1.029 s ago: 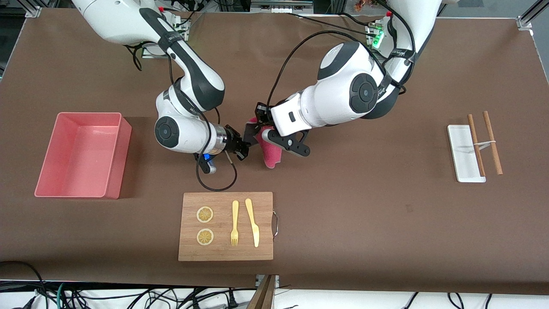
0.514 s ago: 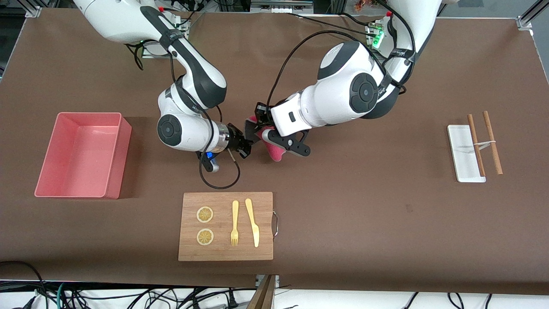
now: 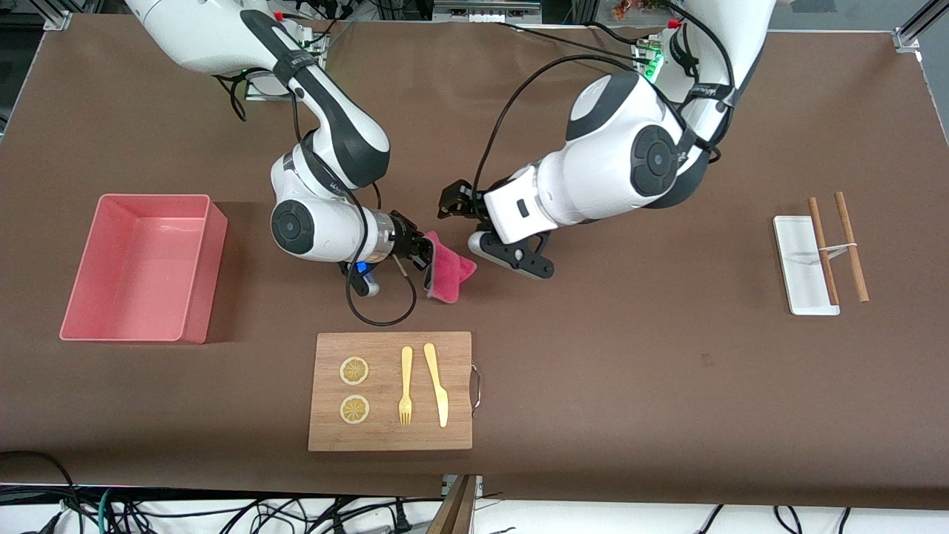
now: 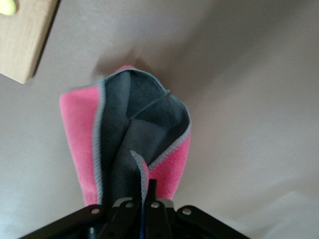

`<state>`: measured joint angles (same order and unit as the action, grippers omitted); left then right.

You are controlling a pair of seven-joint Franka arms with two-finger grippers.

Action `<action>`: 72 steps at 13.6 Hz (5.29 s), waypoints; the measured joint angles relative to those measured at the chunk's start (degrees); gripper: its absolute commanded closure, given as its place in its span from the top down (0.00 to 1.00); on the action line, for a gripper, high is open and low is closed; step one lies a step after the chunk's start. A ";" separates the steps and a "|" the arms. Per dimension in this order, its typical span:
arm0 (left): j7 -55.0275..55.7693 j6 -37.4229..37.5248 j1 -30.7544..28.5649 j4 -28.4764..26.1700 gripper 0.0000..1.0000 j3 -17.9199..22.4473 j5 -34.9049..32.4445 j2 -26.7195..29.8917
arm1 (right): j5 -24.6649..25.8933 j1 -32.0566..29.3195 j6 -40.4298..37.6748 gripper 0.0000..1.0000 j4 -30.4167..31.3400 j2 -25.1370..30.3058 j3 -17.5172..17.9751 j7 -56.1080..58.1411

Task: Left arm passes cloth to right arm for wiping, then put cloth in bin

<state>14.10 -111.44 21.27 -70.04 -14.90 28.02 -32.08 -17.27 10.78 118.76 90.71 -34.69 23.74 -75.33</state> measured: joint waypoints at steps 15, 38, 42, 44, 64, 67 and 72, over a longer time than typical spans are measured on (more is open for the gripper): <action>-0.31 21.14 -16.11 0.12 1.00 0.62 -35.30 9.72 | 12.67 -2.20 -7.57 0.00 8.94 2.58 -21.28 44.85; -15.44 13.37 -21.10 -30.53 1.00 11.76 -28.61 32.74 | 16.83 2.68 14.32 0.00 5.78 -3.51 -1.89 2.47; -15.44 13.13 -21.10 -30.53 1.00 11.62 -28.61 32.40 | 17.23 2.78 16.66 0.00 5.41 -3.60 -0.05 -0.65; -15.44 13.09 -21.10 -30.52 1.00 11.40 -28.61 32.39 | 17.57 2.14 12.45 0.00 5.31 -3.62 -1.35 4.18; -15.45 13.08 -21.11 -30.53 1.00 11.05 -28.61 32.39 | 17.79 -3.05 -26.61 0.00 -2.35 11.20 -24.03 56.63; -15.45 13.08 -21.11 -30.53 1.00 11.05 -28.61 32.38 | 17.91 -5.74 -35.66 0.00 -5.79 16.61 -26.08 64.78; -15.49 13.06 -21.11 -30.52 1.00 11.05 -28.61 32.39 | 20.65 -7.26 -41.47 0.00 -9.06 17.74 -36.54 83.80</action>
<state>-1.40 -98.38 0.16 -100.56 -3.84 -0.60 0.30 3.38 3.52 77.29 81.66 -16.95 -12.80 8.48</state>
